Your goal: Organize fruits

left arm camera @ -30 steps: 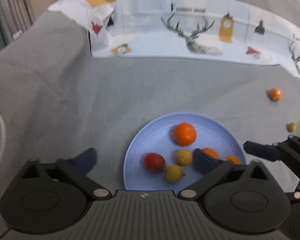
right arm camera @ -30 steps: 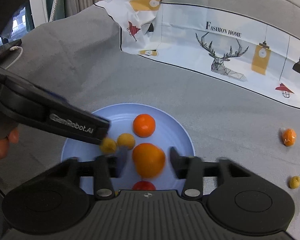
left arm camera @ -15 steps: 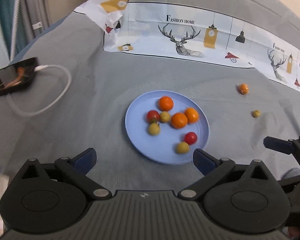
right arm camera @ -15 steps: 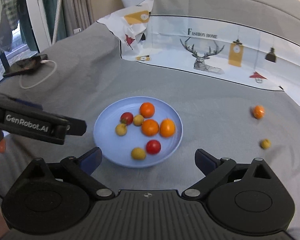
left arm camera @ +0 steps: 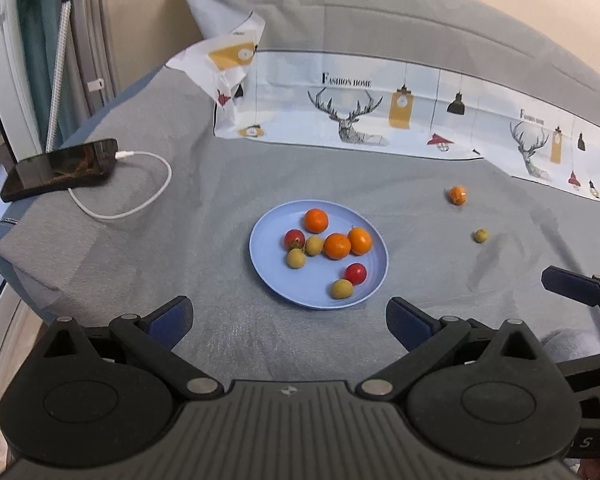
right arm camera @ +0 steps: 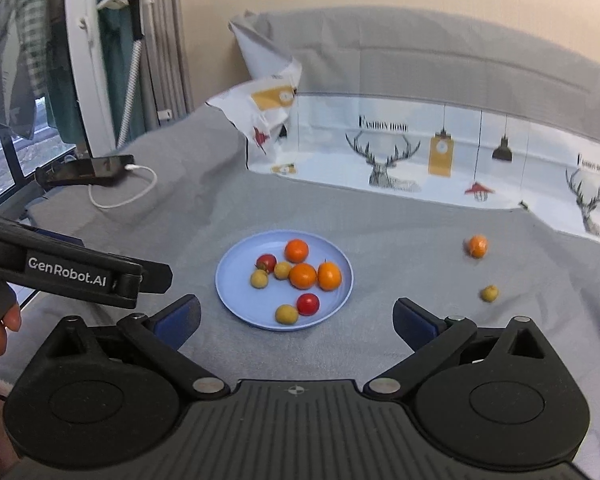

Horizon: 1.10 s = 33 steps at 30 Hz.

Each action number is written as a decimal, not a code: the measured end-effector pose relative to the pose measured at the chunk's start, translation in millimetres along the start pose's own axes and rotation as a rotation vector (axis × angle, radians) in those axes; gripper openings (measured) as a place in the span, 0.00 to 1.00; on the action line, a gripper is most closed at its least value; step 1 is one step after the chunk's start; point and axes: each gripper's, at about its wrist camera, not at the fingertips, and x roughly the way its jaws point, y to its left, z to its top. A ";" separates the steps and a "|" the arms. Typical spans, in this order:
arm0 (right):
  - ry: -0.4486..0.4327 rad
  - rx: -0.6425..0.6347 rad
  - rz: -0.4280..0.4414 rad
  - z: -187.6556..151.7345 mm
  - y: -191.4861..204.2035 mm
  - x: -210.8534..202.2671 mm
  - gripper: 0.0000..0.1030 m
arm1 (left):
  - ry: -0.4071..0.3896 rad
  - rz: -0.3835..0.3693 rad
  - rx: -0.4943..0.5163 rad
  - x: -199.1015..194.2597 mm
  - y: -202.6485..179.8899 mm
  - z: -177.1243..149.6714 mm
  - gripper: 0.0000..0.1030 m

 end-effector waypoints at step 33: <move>-0.140 -0.015 -0.035 -7.1 9.3 -54.3 0.99 | -0.120 -0.003 0.030 -52.4 -10.6 -6.8 1.00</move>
